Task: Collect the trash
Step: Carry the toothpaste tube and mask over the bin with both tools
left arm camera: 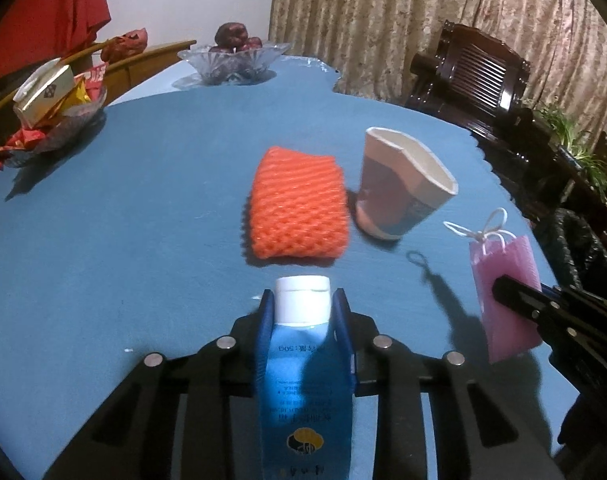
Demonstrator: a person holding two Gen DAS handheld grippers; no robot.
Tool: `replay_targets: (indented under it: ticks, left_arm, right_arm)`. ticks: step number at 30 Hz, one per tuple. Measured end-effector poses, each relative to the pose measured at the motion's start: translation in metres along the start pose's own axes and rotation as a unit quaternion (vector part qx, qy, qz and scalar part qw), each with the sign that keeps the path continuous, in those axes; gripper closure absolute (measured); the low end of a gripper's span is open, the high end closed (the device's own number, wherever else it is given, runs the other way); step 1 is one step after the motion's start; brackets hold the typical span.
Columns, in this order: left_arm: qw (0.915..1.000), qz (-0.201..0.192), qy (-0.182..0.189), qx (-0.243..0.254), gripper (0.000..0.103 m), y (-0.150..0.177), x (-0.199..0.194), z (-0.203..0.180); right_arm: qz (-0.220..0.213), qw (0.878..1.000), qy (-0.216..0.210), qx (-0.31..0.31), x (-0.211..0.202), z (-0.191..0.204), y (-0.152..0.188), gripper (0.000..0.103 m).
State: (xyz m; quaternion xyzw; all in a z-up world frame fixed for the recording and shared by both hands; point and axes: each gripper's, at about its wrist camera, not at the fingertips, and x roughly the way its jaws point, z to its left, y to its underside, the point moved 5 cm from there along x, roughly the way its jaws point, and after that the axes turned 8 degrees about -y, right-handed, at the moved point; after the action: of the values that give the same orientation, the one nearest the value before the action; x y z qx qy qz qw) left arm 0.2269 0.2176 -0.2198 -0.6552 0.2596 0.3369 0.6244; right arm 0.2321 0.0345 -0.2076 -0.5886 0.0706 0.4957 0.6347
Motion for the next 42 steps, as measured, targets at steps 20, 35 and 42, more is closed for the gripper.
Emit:
replay_targets:
  ticks: [20, 35, 42]
  left_arm:
    - [0.9969, -0.034, 0.059, 0.04, 0.074, -0.011, -0.048, -0.067]
    - [0.9896, -0.075, 0.098, 0.074, 0.074, -0.029, -0.085, -0.14]
    - [0.9838, -0.094, 0.121, 0.092, 0.074, -0.038, -0.103, -0.181]
  right_arm:
    - [-0.05, 0.999, 0.014, -0.001, -0.066, -0.016, -0.01, 0.094]
    - [-0.108, 0.992, 0.062, 0.012, -0.148, -0.061, -0.012, 0.094]
    - [-0.134, 0.987, 0.091, 0.017, -0.19, -0.081, -0.009, 0.094]
